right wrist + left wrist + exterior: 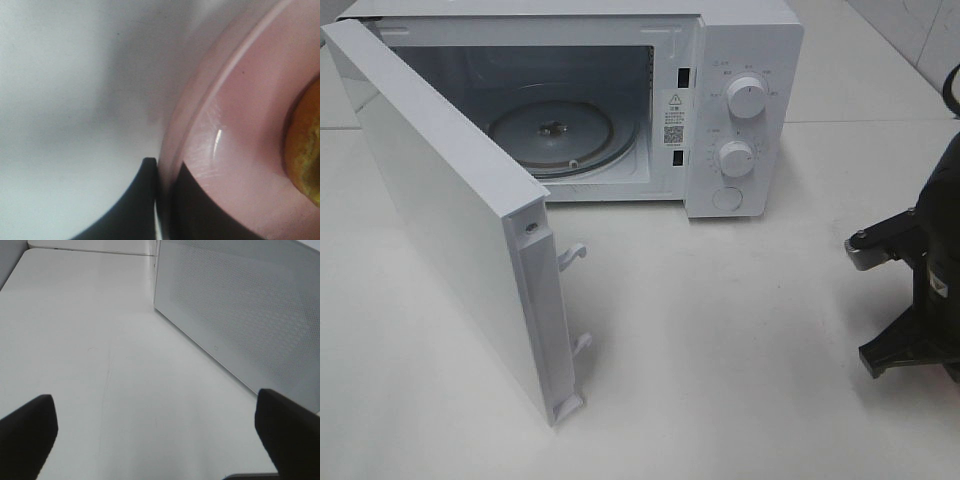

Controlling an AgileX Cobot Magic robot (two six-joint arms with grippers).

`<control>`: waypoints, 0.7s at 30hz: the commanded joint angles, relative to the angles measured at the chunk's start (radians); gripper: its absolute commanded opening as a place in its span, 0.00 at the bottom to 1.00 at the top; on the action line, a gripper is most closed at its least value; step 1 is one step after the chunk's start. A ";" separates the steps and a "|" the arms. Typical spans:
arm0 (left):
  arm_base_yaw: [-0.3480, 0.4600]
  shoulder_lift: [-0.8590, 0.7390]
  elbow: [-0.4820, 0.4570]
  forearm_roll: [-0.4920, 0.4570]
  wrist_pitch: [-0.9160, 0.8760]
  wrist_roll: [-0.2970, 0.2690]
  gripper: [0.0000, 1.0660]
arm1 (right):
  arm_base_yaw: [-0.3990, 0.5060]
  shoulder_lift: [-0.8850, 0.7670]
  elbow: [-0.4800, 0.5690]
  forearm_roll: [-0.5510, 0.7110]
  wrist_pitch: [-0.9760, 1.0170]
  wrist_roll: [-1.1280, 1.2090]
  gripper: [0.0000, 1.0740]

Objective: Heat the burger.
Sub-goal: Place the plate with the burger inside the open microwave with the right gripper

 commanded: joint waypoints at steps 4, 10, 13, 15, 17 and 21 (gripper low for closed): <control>-0.002 -0.014 0.002 0.001 -0.015 0.004 0.94 | 0.004 -0.069 0.006 -0.062 0.119 -0.024 0.00; -0.002 -0.014 0.002 0.001 -0.015 0.004 0.94 | 0.004 -0.135 0.007 -0.061 0.168 -0.046 0.00; -0.002 -0.014 0.002 0.001 -0.015 0.004 0.94 | 0.008 -0.162 0.007 -0.057 0.185 -0.065 0.00; -0.002 -0.014 0.002 0.001 -0.015 0.004 0.94 | 0.029 -0.180 0.007 -0.058 0.202 -0.073 0.00; -0.002 -0.014 0.002 0.001 -0.015 0.004 0.94 | 0.040 -0.191 0.007 -0.058 0.209 -0.076 0.00; -0.002 -0.014 0.002 0.001 -0.015 0.004 0.94 | 0.105 -0.235 0.007 -0.060 0.233 -0.090 0.00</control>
